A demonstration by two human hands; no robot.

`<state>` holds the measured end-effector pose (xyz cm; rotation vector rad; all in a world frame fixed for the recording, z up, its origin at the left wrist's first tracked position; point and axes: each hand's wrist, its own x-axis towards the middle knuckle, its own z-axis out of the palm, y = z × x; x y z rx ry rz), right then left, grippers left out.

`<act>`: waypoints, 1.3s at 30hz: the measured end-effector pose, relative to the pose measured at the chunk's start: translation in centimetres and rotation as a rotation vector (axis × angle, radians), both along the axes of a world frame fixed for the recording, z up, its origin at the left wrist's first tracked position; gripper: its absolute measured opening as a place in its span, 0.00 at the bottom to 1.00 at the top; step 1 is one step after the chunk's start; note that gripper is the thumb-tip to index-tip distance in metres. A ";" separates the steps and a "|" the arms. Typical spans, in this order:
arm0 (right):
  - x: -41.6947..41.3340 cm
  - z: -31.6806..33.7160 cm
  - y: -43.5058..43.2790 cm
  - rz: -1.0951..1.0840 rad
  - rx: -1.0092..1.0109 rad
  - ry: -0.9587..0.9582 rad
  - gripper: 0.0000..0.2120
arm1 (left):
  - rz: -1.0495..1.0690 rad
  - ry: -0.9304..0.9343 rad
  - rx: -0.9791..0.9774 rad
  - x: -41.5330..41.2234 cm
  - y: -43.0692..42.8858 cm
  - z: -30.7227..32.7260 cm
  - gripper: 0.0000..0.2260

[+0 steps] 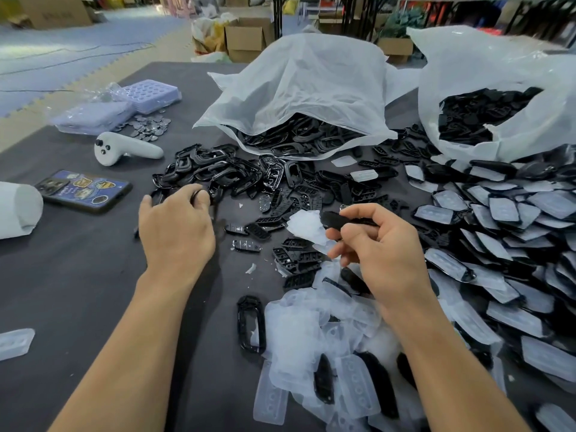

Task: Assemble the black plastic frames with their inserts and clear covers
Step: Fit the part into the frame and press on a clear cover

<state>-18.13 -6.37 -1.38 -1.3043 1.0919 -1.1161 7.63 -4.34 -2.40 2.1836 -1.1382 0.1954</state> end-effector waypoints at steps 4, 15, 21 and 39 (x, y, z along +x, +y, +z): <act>-0.2 0.4 0.0 -0.002 0.037 -0.095 0.08 | -0.001 0.001 -0.155 -2.2 0.7 1.1 0.10; -0.1 1.3 0.5 -0.019 0.070 -0.139 0.07 | -0.453 1.503 -0.342 -9.2 1.0 2.3 0.11; -0.1 1.4 0.4 -0.027 0.077 -0.132 0.07 | -0.523 1.559 -0.277 -9.6 1.0 2.2 0.13; 0.0 1.2 0.4 -0.114 0.198 -0.320 0.12 | -0.628 0.445 -0.136 -13.1 3.6 1.6 0.18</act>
